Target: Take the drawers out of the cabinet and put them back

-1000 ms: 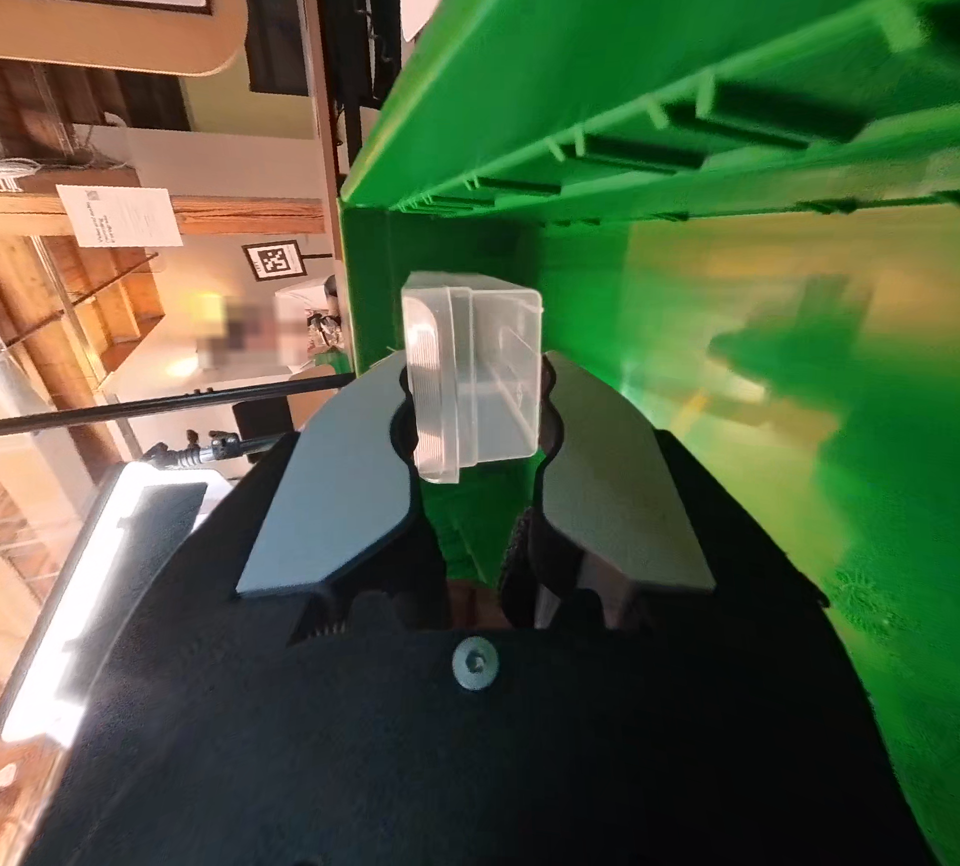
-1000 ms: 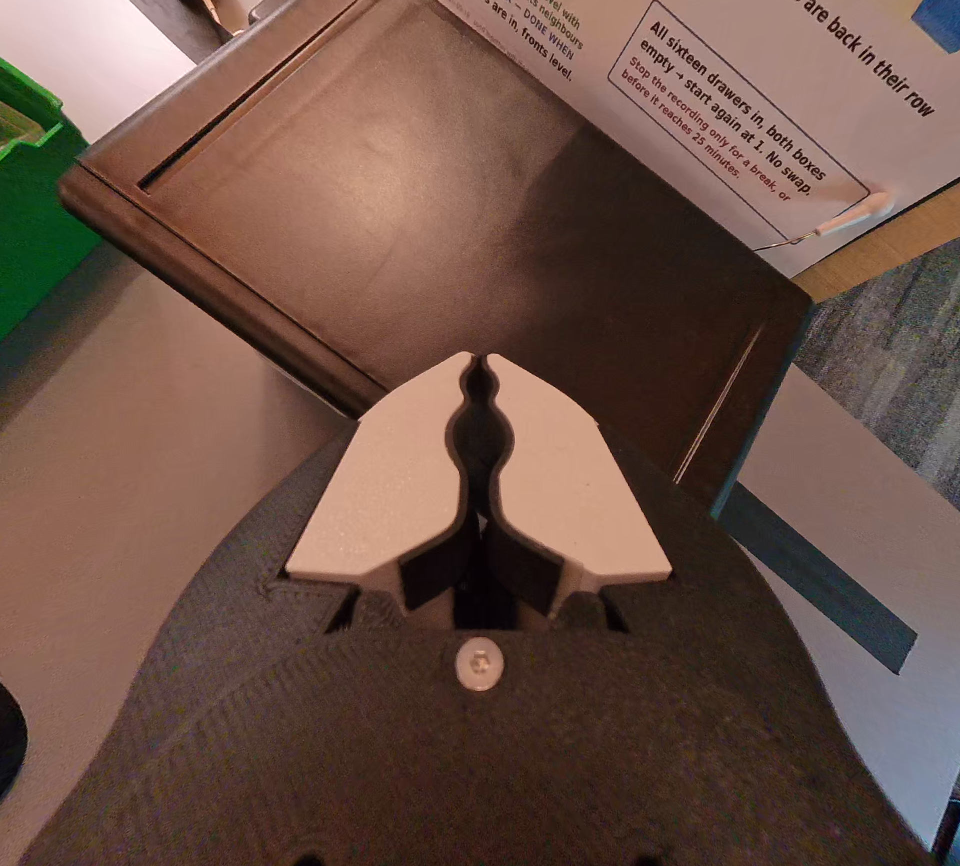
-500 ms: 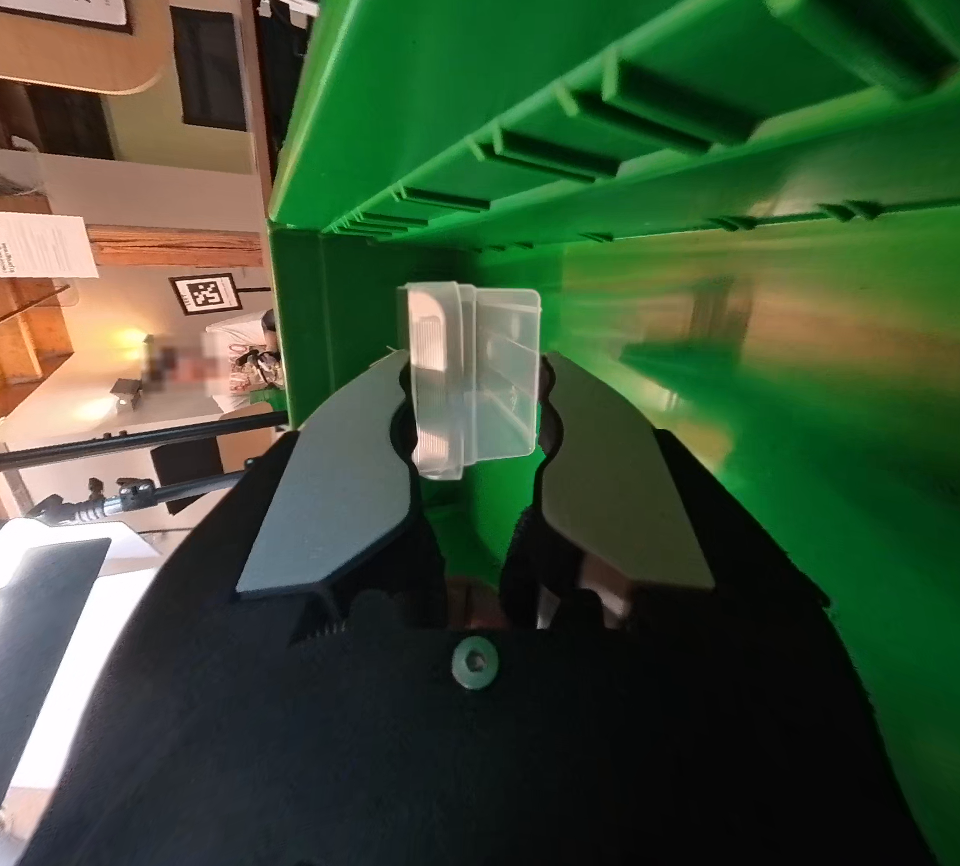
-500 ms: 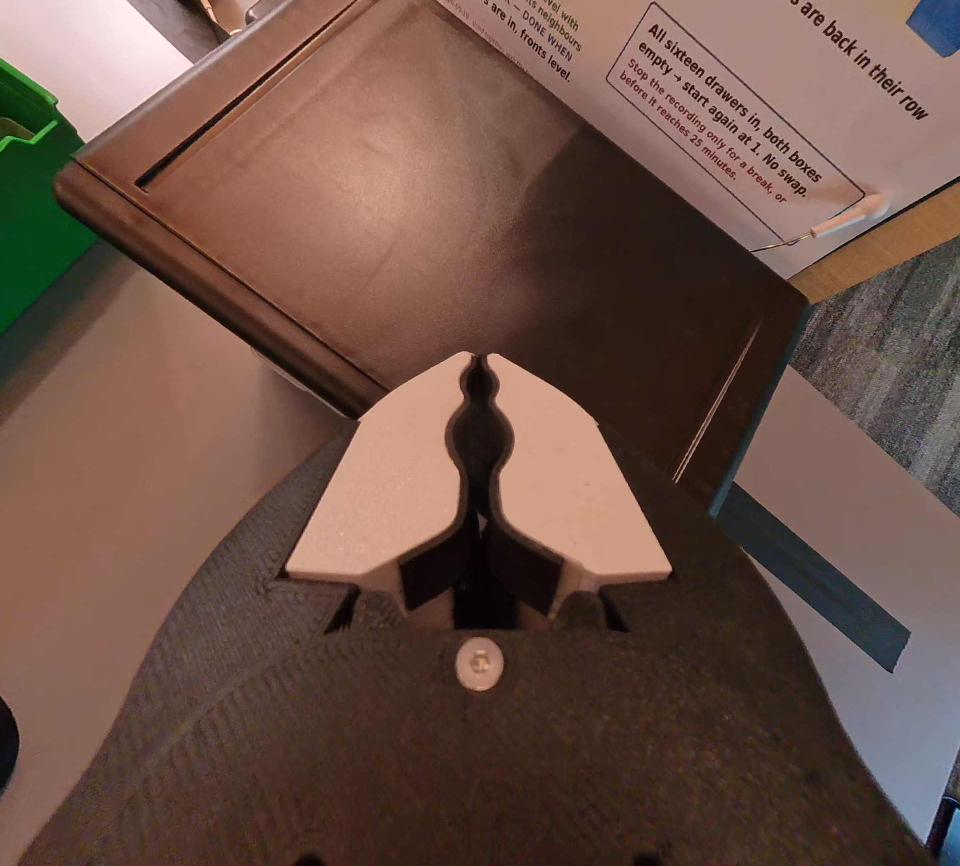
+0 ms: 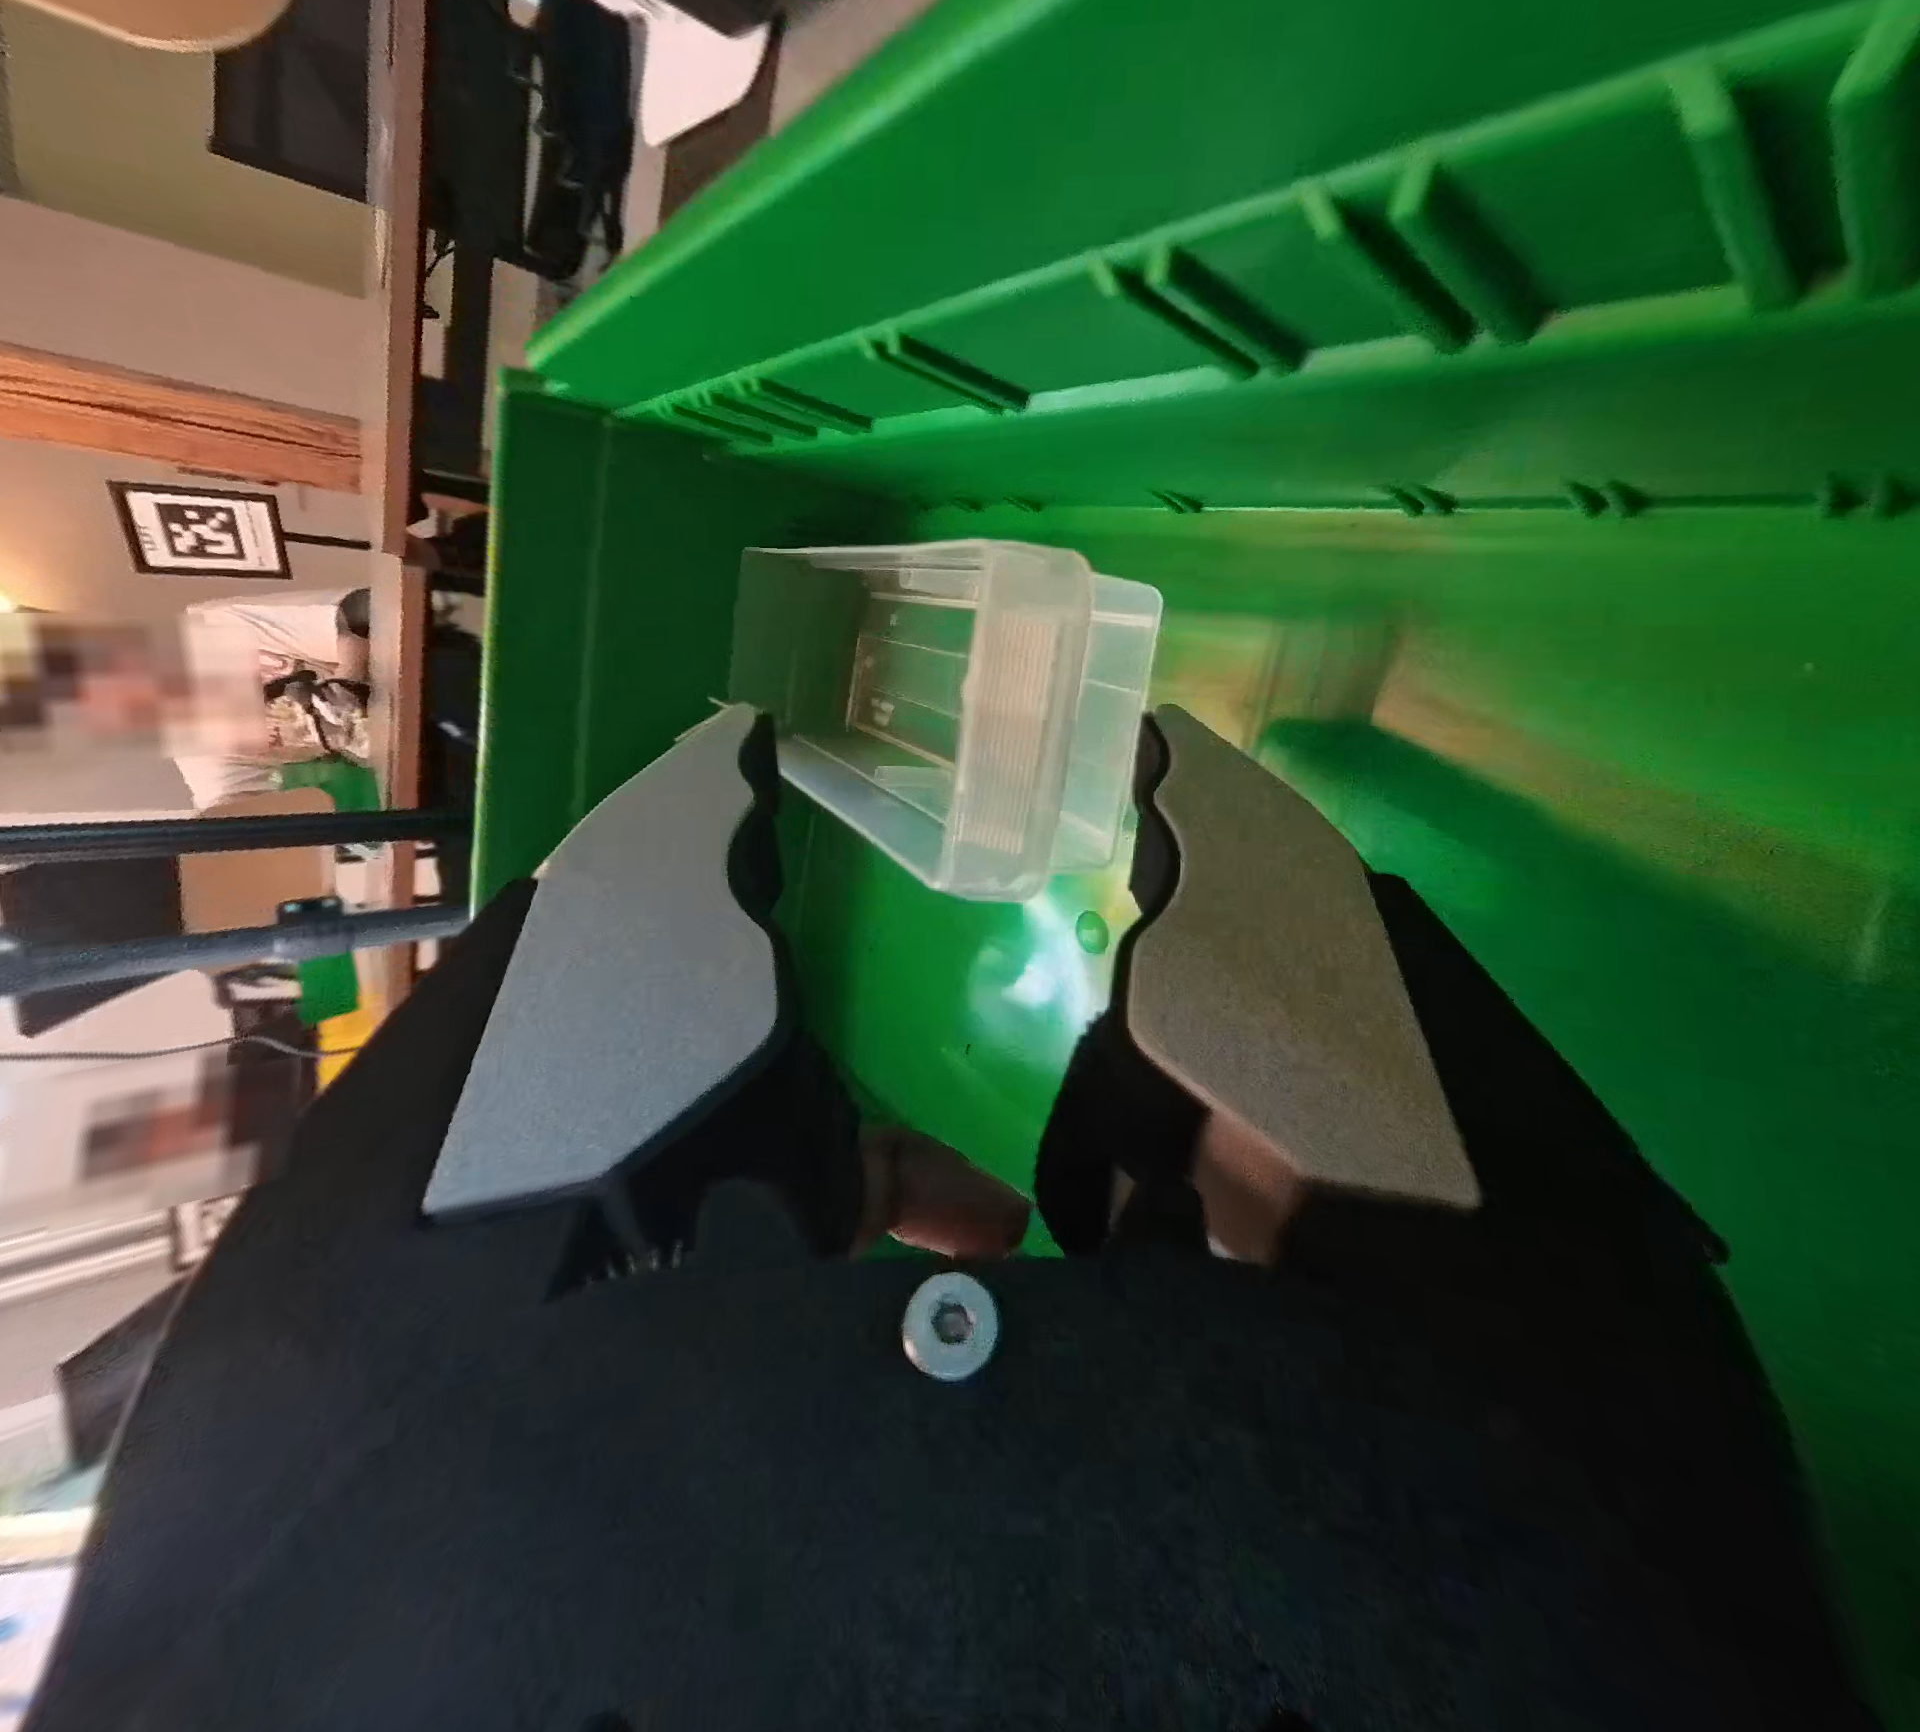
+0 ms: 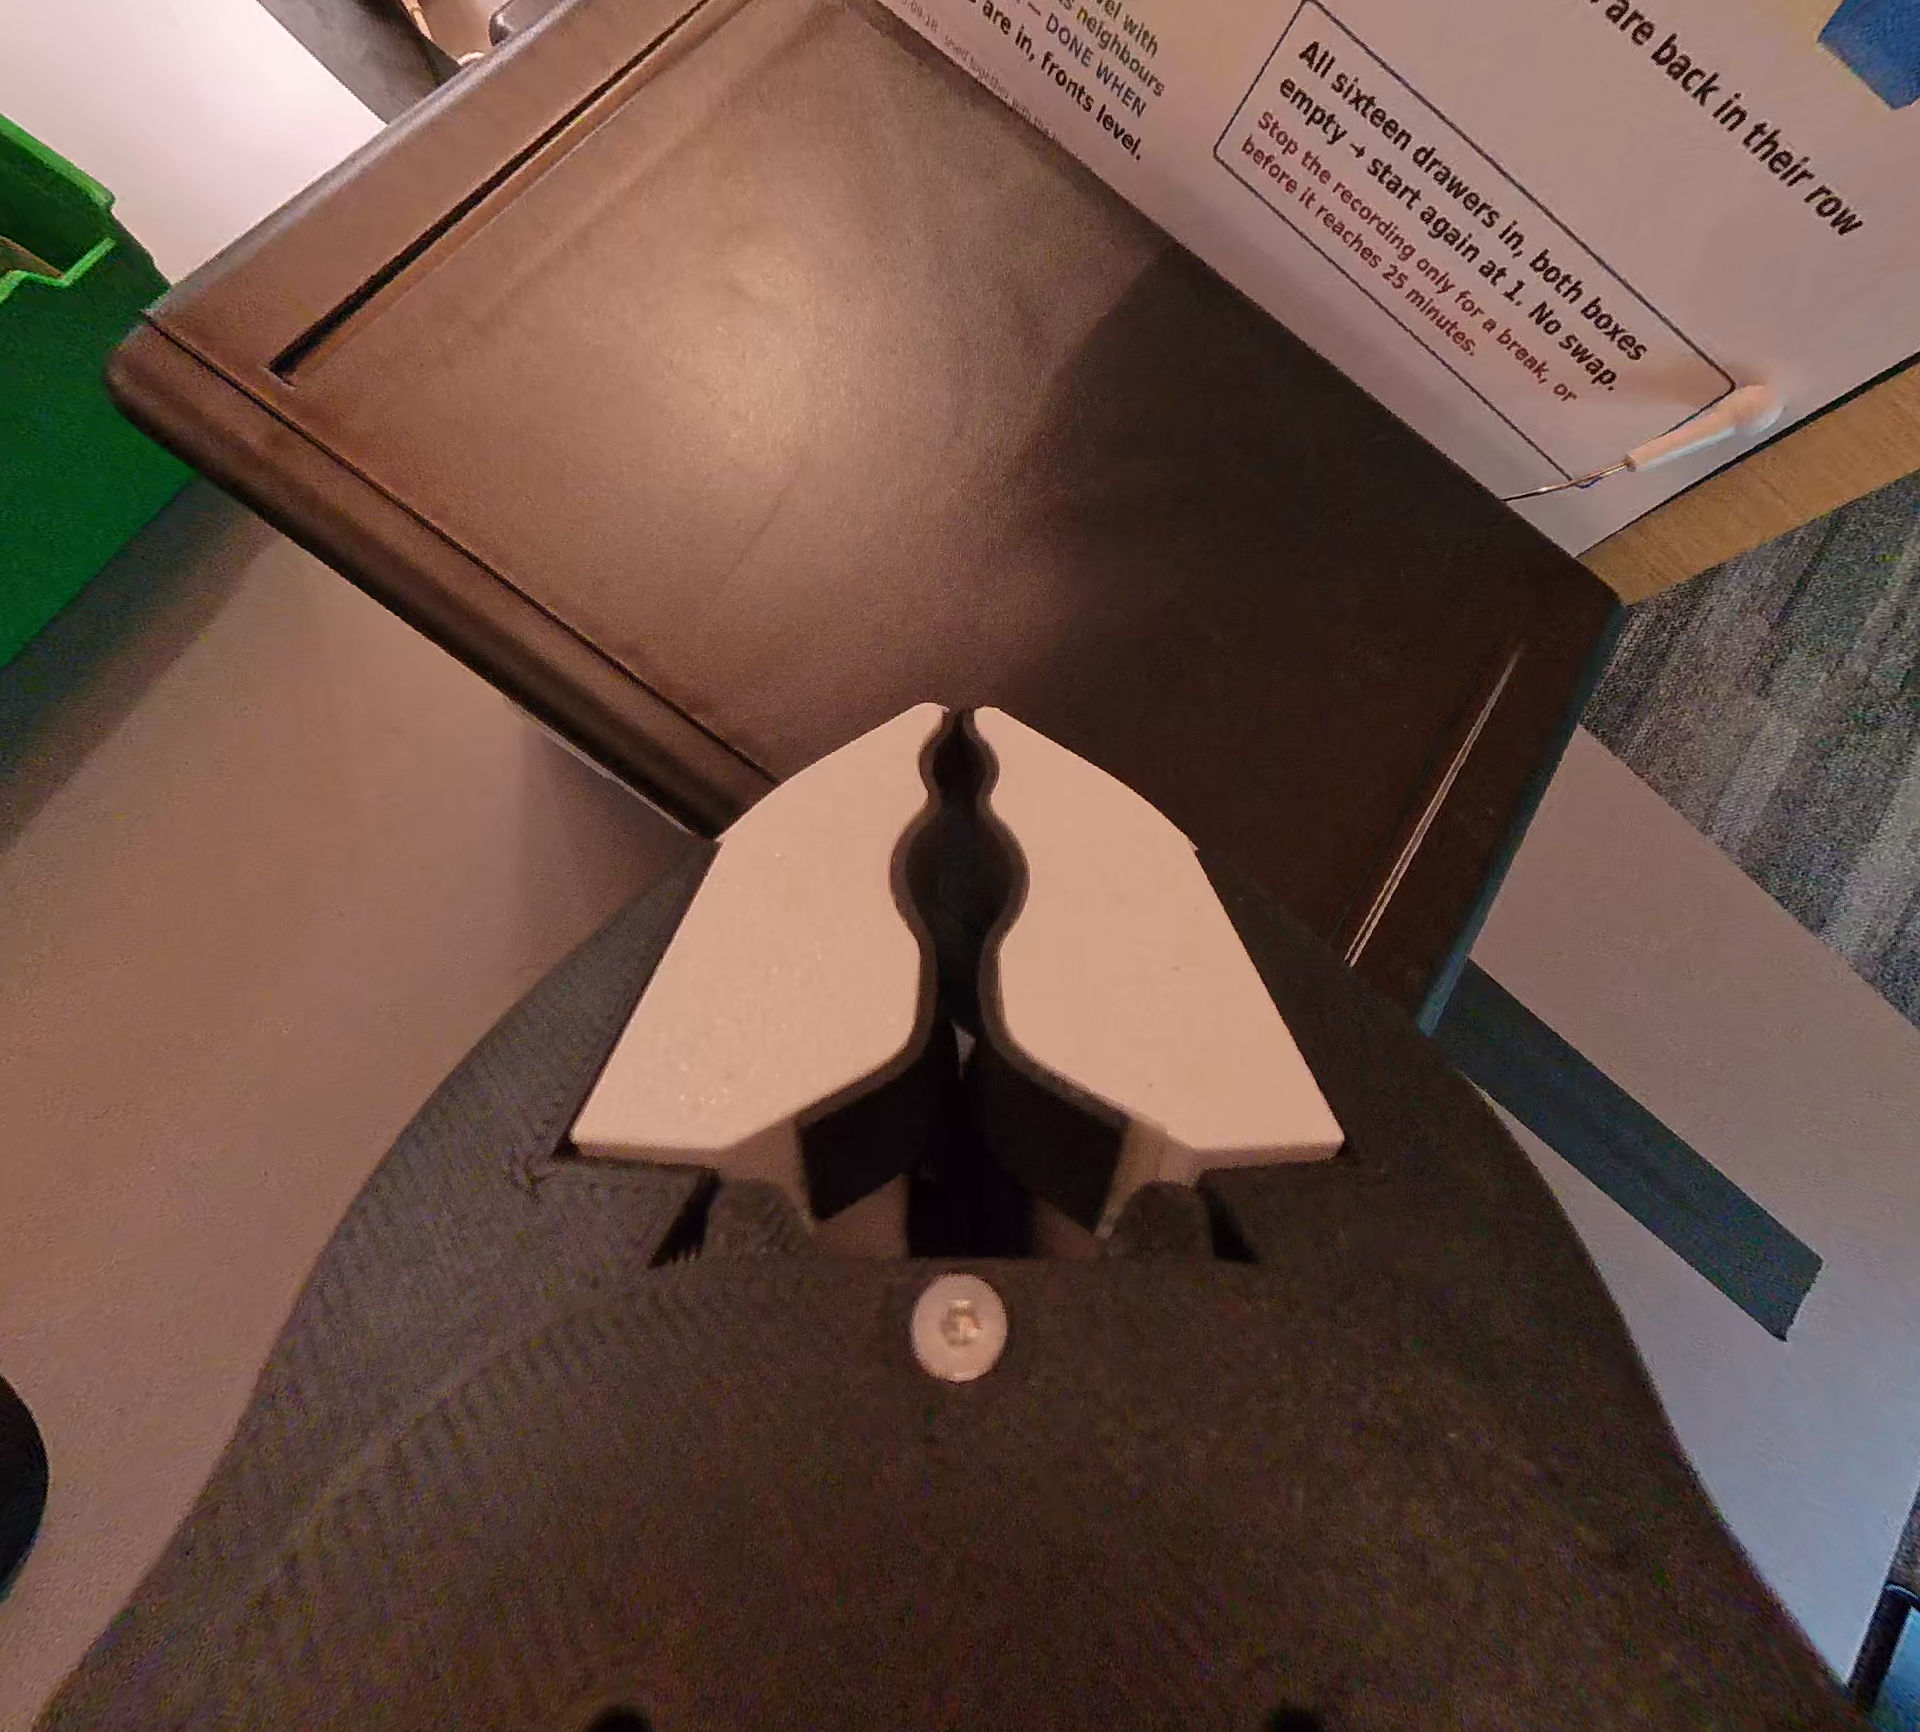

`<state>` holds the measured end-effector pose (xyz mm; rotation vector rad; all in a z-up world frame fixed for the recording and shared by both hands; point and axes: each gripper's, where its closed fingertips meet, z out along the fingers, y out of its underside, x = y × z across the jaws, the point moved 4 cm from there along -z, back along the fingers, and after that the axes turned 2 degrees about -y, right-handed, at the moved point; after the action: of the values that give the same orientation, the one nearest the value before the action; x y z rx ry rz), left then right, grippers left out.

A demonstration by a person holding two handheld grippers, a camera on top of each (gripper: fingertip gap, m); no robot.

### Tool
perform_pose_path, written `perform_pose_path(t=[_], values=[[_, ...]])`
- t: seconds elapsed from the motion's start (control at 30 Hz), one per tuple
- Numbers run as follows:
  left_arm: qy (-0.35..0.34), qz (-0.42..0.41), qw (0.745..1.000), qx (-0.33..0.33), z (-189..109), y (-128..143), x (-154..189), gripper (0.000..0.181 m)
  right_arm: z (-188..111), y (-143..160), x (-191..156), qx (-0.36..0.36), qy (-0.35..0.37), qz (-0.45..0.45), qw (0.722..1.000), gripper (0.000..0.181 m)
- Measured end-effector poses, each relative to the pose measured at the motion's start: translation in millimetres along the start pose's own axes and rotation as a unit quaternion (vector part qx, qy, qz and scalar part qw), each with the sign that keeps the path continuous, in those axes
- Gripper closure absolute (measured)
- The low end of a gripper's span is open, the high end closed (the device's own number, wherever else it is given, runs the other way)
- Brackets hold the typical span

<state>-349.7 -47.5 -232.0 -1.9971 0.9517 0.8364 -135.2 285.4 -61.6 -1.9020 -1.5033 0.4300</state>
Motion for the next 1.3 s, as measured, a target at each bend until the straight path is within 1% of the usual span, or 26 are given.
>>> perform_pose_path(t=[0.07,0.13,0.2,0.3,0.37,0.43,0.5,0.53,0.6,0.67,0.73,0.8,0.87,0.97,1.03,1.1,1.17,1.23,1.3], values=[[0.009,-0.023,1.0,0.009,-7,-2,-3,0.111,0,0,0,0.0,0.001,-0.001,1.0,0.18],[0.03,-0.037,0.999,0.011,-15,-4,-2,0.111,0,0,0,0.001,0.0,0.0,1.0,0.18],[0.027,-0.042,0.999,0.017,-23,-9,-6,0.111,0,0,0,0.001,0.0,0.0,1.0,0.18],[0.021,-0.06,0.997,0.044,-34,-22,-11,0.112,0,0,0,0.001,0.003,-0.003,1.0,0.18],[-0.007,-0.062,0.997,0.049,-40,-29,-21,0.111,0,0,0,0.0,0.005,-0.004,1.0,0.18],[-0.079,-0.07,0.993,0.058,-48,-40,-39,0.114,0,0,-1,0.001,0.007,-0.006,1.0,0.18],[-0.152,-0.086,0.982,0.072,-61,-61,-56,0.119,0,0,-1,0.004,0.007,-0.007,1.0,0.18],[-0.165,-0.091,0.979,0.078,-66,-75,-60,0.12,0,0,-1,0.006,0.007,-0.007,1.0,0.18],[-0.166,-0.101,0.977,0.089,-70,-108,-59,0.121,0,0,0,0.008,0.006,-0.011,1.0,0.18],[-0.15,-0.091,0.978,0.111,-67,-145,-52,0.122,-1,1,0,0.01,0.003,-0.014,1.0,0.18],[-0.14,-0.069,0.98,0.124,-56,-179,-44,0.122,-2,3,1,0.007,-0.005,-0.012,1.0,0.18],[-0.131,-0.032,0.983,0.127,-37,-210,-35,0.122,-4,5,3,0.0,-0.011,-0.009,1.0,0.18],[-0.128,-0.001,0.984,0.127,-11,-236,-28,0.122,-6,7,6,-0.012,-0.009,-0.011,1.0,0.18],[-0.126,0.012,0.984,0.128,33,-266,-17,0.125,-8,9,9,-0.018,-0.012,-0.01,1.0,0.18],[-0.153,0.049,0.982,0.099,66,-274,-12,0.126,-8,10,10,-0.014,-0.016,-0.009,1.0,0.18],[-0.187,0.091,0.976,0.071,97,-277,-9,0.129,-8,10,10,-0.009,-0.015,-0.011,1.0,0.18],[-0.193,0.094,0.975,0.047,123,-274,-6,0.133,-8,10,9,-0.006,-0.013,-0.015,1.0,0.18],[-0.201,0.091,0.975,0.028,143,-269,-6,0.137,-8,10,9,-0.005,-0.012,-0.018,1.0,0.18],[-0.208,0.105,0.972,0.02,154,-267,-6,0.14,-8,10,9,-0.007,-0.012,-0.02,1.0,0.18]])
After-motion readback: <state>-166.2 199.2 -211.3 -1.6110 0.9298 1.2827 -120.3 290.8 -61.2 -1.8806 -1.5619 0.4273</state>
